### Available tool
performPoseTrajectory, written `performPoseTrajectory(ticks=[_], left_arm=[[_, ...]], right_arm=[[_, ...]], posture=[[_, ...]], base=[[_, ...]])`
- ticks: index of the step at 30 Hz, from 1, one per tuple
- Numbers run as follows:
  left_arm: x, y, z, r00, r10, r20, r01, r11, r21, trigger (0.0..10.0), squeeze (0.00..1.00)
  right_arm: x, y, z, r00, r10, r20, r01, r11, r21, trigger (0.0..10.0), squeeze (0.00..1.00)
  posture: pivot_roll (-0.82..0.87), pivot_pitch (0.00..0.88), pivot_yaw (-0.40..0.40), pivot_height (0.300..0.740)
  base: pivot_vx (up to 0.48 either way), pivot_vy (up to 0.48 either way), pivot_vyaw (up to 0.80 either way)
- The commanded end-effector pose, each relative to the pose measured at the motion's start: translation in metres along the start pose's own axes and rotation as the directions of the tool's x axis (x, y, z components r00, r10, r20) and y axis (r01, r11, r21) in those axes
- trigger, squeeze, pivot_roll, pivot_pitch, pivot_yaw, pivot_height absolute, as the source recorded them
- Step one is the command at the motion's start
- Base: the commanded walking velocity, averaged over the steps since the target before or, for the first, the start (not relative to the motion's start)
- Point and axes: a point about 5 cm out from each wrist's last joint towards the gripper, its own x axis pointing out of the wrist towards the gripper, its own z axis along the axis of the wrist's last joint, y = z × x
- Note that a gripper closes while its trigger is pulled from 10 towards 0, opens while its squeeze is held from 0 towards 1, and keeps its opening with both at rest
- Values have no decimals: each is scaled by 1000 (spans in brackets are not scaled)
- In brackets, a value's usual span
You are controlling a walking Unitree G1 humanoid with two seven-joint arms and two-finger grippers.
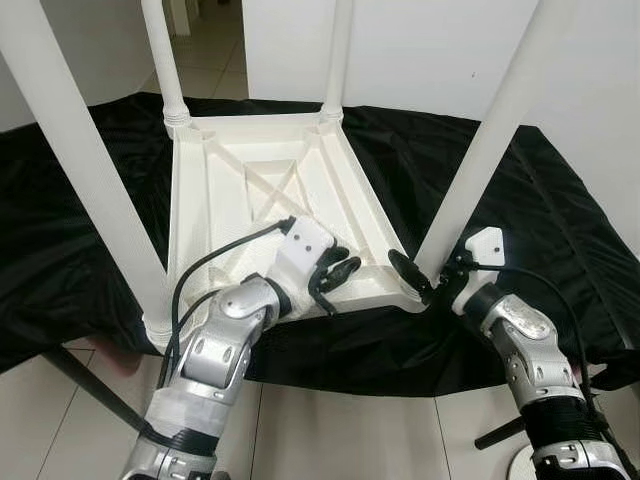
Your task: Building children table
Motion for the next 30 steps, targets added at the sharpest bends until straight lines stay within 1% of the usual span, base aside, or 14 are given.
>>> performPoseTrajectory(ticks=[1,3,4,10,11,13,16,17,18,25,26,27,28,30], left_arm=[[2,5,2,996,86,6,-86,996,25,10000,0],[2,4,2,996,85,4,-85,996,31,10000,0],[2,4,2,997,82,5,-82,996,38,10000,0],[2,5,4,996,86,9,-86,995,41,10000,0],[2,5,4,996,89,10,-90,995,44,10000,0],[2,6,5,995,95,11,-95,994,46,10000,0],[3,6,4,995,100,9,-100,994,53,10000,0],[3,6,4,995,100,10,-101,993,56,10000,0],[3,5,3,995,95,11,-96,993,65,10000,0],[2,2,0,996,89,8,-90,993,82,10000,0],[2,2,0,996,89,9,-90,992,86,10000,0],[1,1,0,996,90,10,-90,992,90,10000,0],[1,1,0,996,90,10,-90,992,90,10000,0],[1,1,0,996,91,13,-92,991,95,10000,0]], right_arm=[[-4,-2,-2,1000,-10,-16,10,1000,10,1098,0],[-5,-2,-3,1000,-11,-19,12,1000,12,1098,0],[-6,-1,-4,1000,-17,-26,18,999,27,0,0],[-10,1,-7,998,-46,-39,49,997,65,0,0],[-10,2,-7,997,-64,-45,67,995,70,10000,0],[-10,3,-8,994,-92,-51,96,993,75,10000,0],[-5,2,-8,980,-191,-58,197,974,112,10000,0],[-1,1,-6,966,-254,-56,259,958,122,10000,0],[3,5,-5,957,-284,-55,289,949,125,10000,0],[14,21,-1,929,-368,-50,371,919,131,10000,0],[16,25,-1,917,-395,-55,398,907,136,10000,0],[19,30,-2,878,-473,-78,479,863,160,10000,0],[19,30,-2,878,-473,-78,479,863,160,10000,0],[24,39,-6,785,-608,-122,620,767,167,10000,0]], posture=[[10,63,-19,740],[10,63,-19,740],[10,70,-18,740],[7,82,-16,740],[6,87,-16,740],[6,87,-16,740],[3,92,-13,740],[0,95,-17,740],[-1,97,-17,740],[0,100,-18,740],[0,100,-18,740],[1,100,-20,740],[1,100,-20,740],[4,105,-23,740]], base=[[0,0,0],[0,0,0],[0,0,0],[0,0,0],[0,0,0],[0,0,0],[0,0,0],[0,0,0],[0,0,0],[0,0,0],[0,0,0],[0,0,0],[0,0,0],[0,0,0]])
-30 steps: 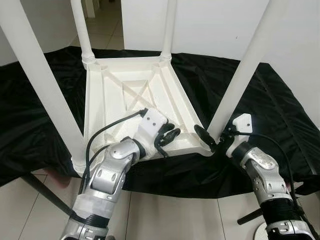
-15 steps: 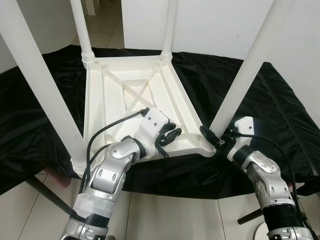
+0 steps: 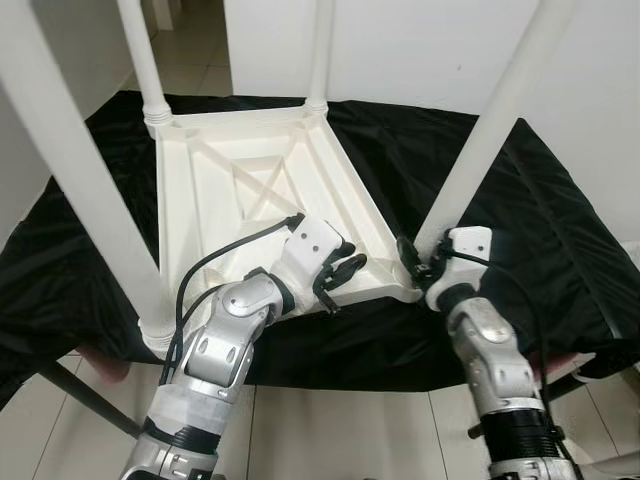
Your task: Building children table
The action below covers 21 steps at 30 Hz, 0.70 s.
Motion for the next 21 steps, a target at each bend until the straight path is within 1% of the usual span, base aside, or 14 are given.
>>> performPoseTrajectory(ticks=[1,2,4,5,6,7,10,11,12,15,17,19,20,21], left_arm=[[0,3,-3,995,97,-11,-97,995,12,10000,0],[0,3,-3,995,97,-11,-97,995,12,10000,0],[0,3,-3,995,102,-9,-102,995,13,10000,0],[0,3,-3,995,102,-9,-102,995,13,10000,0],[0,3,-3,994,105,-7,-104,994,12,10000,0],[-1,4,-3,994,107,-7,-107,994,12,10000,0],[-1,3,-3,994,108,-7,-108,994,12,10000,0],[-2,3,-4,994,108,-7,-108,994,13,10000,0],[-2,3,-4,994,109,-7,-109,994,14,10000,0],[-1,3,-4,994,112,-5,-112,994,15,10000,0],[-1,4,-3,993,117,0,-117,993,14,10000,0],[-1,4,-3,993,118,2,-118,993,14,10000,0],[-1,4,-2,993,116,5,-116,993,14,10000,0],[-1,4,-2,993,115,6,-115,993,15,10000,0]], right_arm=[[-2,4,-13,983,-173,-65,174,985,13,10000,0],[-2,4,-13,983,-173,-65,174,985,13,10000,0],[-1,17,-13,976,-212,-56,213,977,9,10000,0],[-1,17,-13,976,-212,-56,213,977,9,10000,0],[0,22,-13,975,-217,-56,218,976,12,10000,0],[1,27,-11,979,-198,-52,199,980,10,10000,0],[1,30,-9,985,-170,-37,170,985,6,10000,0],[0,31,-7,990,-139,-25,140,990,21,10000,0],[-1,31,-5,992,-124,-13,124,992,28,10000,1000],[-3,31,-2,996,-87,8,86,995,56,10000,1000],[-3,29,4,997,-68,41,65,996,67,10000,1000],[-3,28,6,996,-69,56,66,996,54,10000,1000],[-5,25,8,996,-49,71,47,999,19,10000,1000],[-5,25,8,996,-45,73,45,999,10,10000,1000]], posture=[[9,105,-26,740],[9,105,-26,740],[13,109,-28,740],[13,109,-28,740],[12,110,-28,740],[12,110,-28,740],[12,111,-29,740],[11,111,-31,740],[12,112,-32,740],[12,112,-32,740],[11,112,-32,740],[9,112,-32,740],[9,112,-31,740],[9,112,-31,740]], base=[[0,0,0],[0,0,0],[0,0,0],[0,0,0],[0,0,0],[0,0,0],[0,0,0],[0,0,0],[0,0,0],[0,0,0],[0,0,0],[0,0,0],[0,0,0],[0,0,0]])
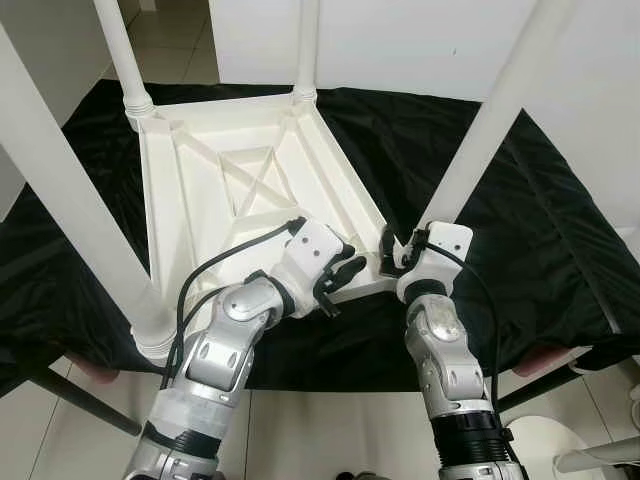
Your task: Building children table
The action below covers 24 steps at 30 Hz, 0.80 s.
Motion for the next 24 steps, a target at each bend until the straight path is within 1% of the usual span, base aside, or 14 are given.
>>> performPoseTrajectory(ticks=[1,2,5,7,8,10,11,13,14,15,16,21,22,24], left_arm=[[-1,4,-3,994,107,-2,-107,994,-1,10000,0],[-1,3,-2,995,99,2,-99,995,4,10000,0],[-2,2,-2,997,83,4,-83,996,10,10000,0],[-2,2,-2,997,83,4,-83,997,9,10000,0],[-2,1,-2,998,63,5,-63,998,1,10000,0],[-1,-3,-3,1000,15,9,-15,1000,-2,10000,0],[-1,-3,-3,1000,15,9,-15,1000,-2,10000,0],[-1,-6,-3,1000,-11,11,11,1000,-1,10000,0],[0,-9,-2,999,-46,13,46,999,7,10000,0],[2,-11,-1,998,-60,13,60,998,11,10000,0],[2,-11,-1,998,-60,13,60,998,11,10000,0],[5,-13,0,997,-79,18,79,997,0,10000,0],[5,-13,0,997,-79,18,79,997,0,10000,0],[7,-15,0,995,-96,22,96,995,-7,10000,0]], right_arm=[[-3,0,0,1000,16,11,-16,1000,-20,10000,1000],[-4,-7,-2,999,51,5,-51,998,-29,10000,0],[-8,-18,-5,990,142,-18,-142,989,-29,10000,0],[-8,-18,-5,989,146,-20,-147,989,-27,10000,0],[-8,-23,-4,983,184,-14,-184,983,-27,10000,0],[-7,-32,-7,962,270,-37,-272,960,-68,10000,0],[-7,-32,-7,962,270,-37,-272,960,-68,10000,0],[-7,-36,-8,946,320,-50,-323,943,-84,10000,0],[-6,-43,-7,914,402,-63,-406,906,-115,10000,0],[-3,-47,-7,895,440,-72,-445,886,-128,10000,0],[-3,-47,-7,895,440,-72,-445,886,-128,10000,0],[5,-54,-6,839,532,-117,-545,825,-152,10000,0],[5,-54,-6,839,532,-117,-545,825,-152,10000,0],[8,-56,-6,823,553,-132,-568,806,-165,10000,0]], posture=[[9,112,-31,740],[9,113,-33,740],[11,113,-34,740],[11,113,-34,740],[9,108,-33,740],[8,101,-33,740],[8,101,-33,740],[8,96,-33,740],[6,90,-32,740],[6,83,-36,740],[6,83,-36,740],[2,65,-35,740],[2,65,-35,740],[4,57,-37,740]], base=[[0,0,0],[0,0,0],[0,0,0],[0,0,0],[0,0,0],[0,0,0],[0,0,0],[0,0,0],[0,0,0],[0,0,0],[0,0,0],[0,0,0],[0,0,0],[0,0,0]])
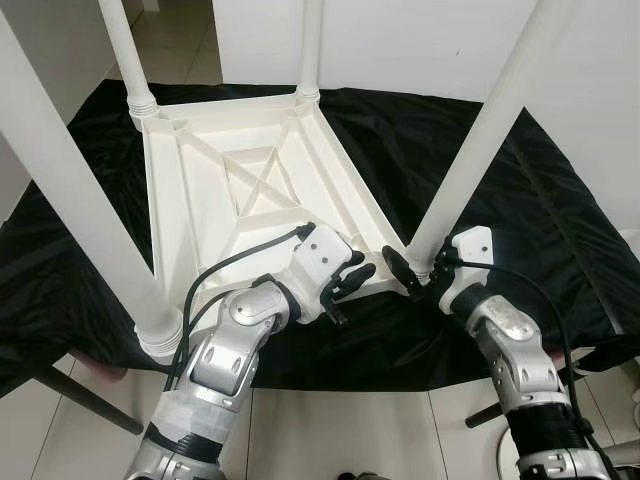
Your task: Building children table
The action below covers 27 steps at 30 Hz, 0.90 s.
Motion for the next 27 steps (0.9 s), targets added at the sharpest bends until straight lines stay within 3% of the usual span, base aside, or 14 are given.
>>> performPoseTrajectory(ticks=[1,3,4,5,6,7,8,16,17,20,21,23,26,27], left_arm=[[4,-6,-1,999,-46,2,46,999,1,10000,0],[4,-7,-1,999,-54,2,54,999,5,10000,0],[5,-9,-4,998,-68,-8,68,998,8,10000,0],[5,-9,-4,998,-68,-8,68,998,8,10000,0],[6,-10,-5,997,-73,-16,73,997,16,10000,0],[6,-10,-5,997,-73,-16,73,997,16,10000,0],[6,-11,-6,997,-74,-21,74,997,18,10000,0],[6,-11,-10,996,-81,-36,81,997,2,10000,0],[6,-10,-11,996,-82,-37,82,997,4,10000,0],[6,-10,-11,996,-83,-37,83,996,8,10000,0],[5,-9,-11,997,-75,-32,75,997,-5,824,0],[4,-7,-11,997,-69,-28,69,998,-15,824,0],[1,-11,-10,994,-105,-13,104,994,-18,0,0],[2,-11,-12,995,-97,-29,97,995,-20,3843,0]], right_arm=[[1,-3,-3,999,35,-14,-35,999,-22,10000,0],[2,-4,-3,999,44,-17,-45,999,-31,10000,0],[4,-6,-4,998,61,-25,-62,998,-32,4667,0],[4,-6,-4,998,61,-25,-62,998,-32,4667,0],[5,-7,-5,997,75,-32,-77,996,-42,1725,0],[5,-7,-5,997,75,-32,-77,996,-42,1725,0],[6,-8,-6,995,91,-37,-92,995,-37,0,0],[4,-12,-13,994,97,-47,-98,995,-17,0,0],[4,-12,-14,995,83,-48,-83,996,-13,3608,0],[4,-13,-15,997,64,-48,-65,998,-6,3608,0],[4,-11,-15,997,59,-40,-59,998,2,10000,0],[5,-10,-15,998,55,-34,-54,998,9,10000,0],[3,-9,-15,1000,12,-20,-11,999,30,10000,0],[2,-8,-16,1000,-18,-15,19,999,38,10000,0]], posture=[[5,53,-38,740],[5,53,-38,740],[13,42,-45,740],[13,42,-45,740],[13,42,-45,740],[13,42,-45,740],[14,40,-48,740],[11,46,-43,740],[5,53,-31,740],[5,53,-31,740],[-6,59,-21,740],[-6,59,-21,740],[-8,69,-14,740],[-12,73,-14,740]], base=[[0,0,0],[0,0,0],[0,0,0],[0,0,0],[0,0,0],[0,0,0],[0,0,0],[0,0,0],[0,0,0],[0,0,0],[0,0,0],[0,0,0],[0,0,0],[0,0,0]])
